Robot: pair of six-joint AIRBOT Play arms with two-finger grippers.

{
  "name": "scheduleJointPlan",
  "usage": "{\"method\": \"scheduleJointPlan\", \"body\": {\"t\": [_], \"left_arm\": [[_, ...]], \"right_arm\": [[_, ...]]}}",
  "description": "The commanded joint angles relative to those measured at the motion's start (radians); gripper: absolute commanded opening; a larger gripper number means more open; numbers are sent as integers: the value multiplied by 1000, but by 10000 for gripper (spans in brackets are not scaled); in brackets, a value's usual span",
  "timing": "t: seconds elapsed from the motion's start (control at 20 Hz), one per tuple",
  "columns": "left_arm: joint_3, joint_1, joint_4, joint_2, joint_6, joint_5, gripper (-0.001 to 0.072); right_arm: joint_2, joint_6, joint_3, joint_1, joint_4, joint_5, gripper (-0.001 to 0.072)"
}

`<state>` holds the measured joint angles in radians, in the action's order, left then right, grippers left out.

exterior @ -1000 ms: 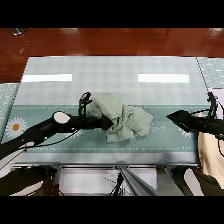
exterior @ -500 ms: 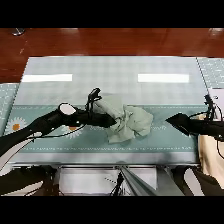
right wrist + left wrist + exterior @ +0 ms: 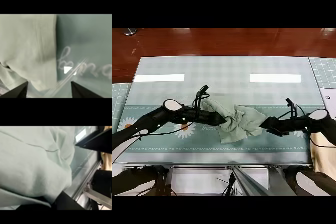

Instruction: Fold the shirts.

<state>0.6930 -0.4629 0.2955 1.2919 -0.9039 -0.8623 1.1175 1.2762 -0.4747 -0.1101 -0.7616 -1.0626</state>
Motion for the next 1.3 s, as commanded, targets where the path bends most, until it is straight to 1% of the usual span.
{"method": "scheduleJointPlan", "body": {"t": [0.0,0.05,0.1,0.15,0.2,0.25,0.3,0.4,0.5,0.6,0.65,0.7,0.75,0.8,0.9,1.05,1.1,1.15,1.2,1.25], "left_arm": [[0,57,0,-48,2,-48,22],[0,75,-1,-66,2,-48,22],[0,94,-1,-84,2,-50,22],[1,115,-1,-100,-1,-59,22],[1,140,-1,-119,-3,-76,22],[4,175,-1,-143,-7,-102,22],[18,218,-2,-173,-13,-132,22],[95,309,-5,-246,-37,-164,22],[260,417,-36,-332,-81,-156,21],[491,525,-53,-399,-113,-155,22],[608,578,-51,-423,-112,-155,21],[730,635,-33,-447,-124,-158,21],[833,684,9,-468,-156,-161,21],[926,731,77,-494,-202,-169,21],[1048,804,238,-554,-300,-204,21],[1086,877,500,-677,-420,-253,21],[1086,892,588,-716,-453,-288,21],[1086,903,657,-745,-467,-336,21],[1083,911,716,-767,-482,-397,22],[1067,908,743,-785,-495,-443,22]], "right_arm": [[135,-26,-75,106,88,46,561],[155,-35,-100,128,108,50,471],[166,-52,-131,150,120,47,187],[167,-92,-164,166,125,32,23],[167,-115,-215,171,118,-15,23],[163,-110,-276,163,107,-63,23],[145,-97,-358,149,105,-102,22],[85,-53,-584,121,89,-129,21],[38,2,-902,100,21,-148,21],[17,62,-1269,81,-100,-204,21],[6,89,-1448,77,-166,-237,20],[-10,111,-1590,78,-224,-261,21],[-39,128,-1699,77,-262,-272,21],[-89,134,-1737,77,-290,-264,21],[-224,143,-1717,77,-378,-259,21],[-401,183,-1627,77,-531,-279,22],[-451,198,-1590,77,-586,-303,22],[-494,221,-1555,77,-644,-344,22],[-526,243,-1519,77,-693,-386,22],[-554,260,-1482,77,-727,-429,22]]}}
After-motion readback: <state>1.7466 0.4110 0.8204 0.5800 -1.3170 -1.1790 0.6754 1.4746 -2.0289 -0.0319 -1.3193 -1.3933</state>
